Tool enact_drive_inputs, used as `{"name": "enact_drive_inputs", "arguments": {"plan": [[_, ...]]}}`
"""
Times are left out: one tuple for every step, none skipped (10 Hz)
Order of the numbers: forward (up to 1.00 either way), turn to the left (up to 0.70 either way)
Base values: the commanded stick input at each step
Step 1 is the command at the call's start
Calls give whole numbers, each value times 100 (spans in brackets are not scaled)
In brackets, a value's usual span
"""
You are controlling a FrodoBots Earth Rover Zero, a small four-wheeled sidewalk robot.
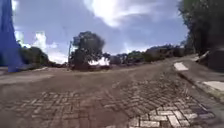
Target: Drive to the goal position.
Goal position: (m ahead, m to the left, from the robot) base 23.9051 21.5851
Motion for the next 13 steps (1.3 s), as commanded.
{"name": "enact_drive_inputs", "arguments": {"plan": [[70, 0], [70, 0], [70, 0], [70, 0], [70, 0], [70, 0], [70, 0], [70, 0], [70, 0], [70, 0], [68, 0], [18, 0], [0, 0]]}}
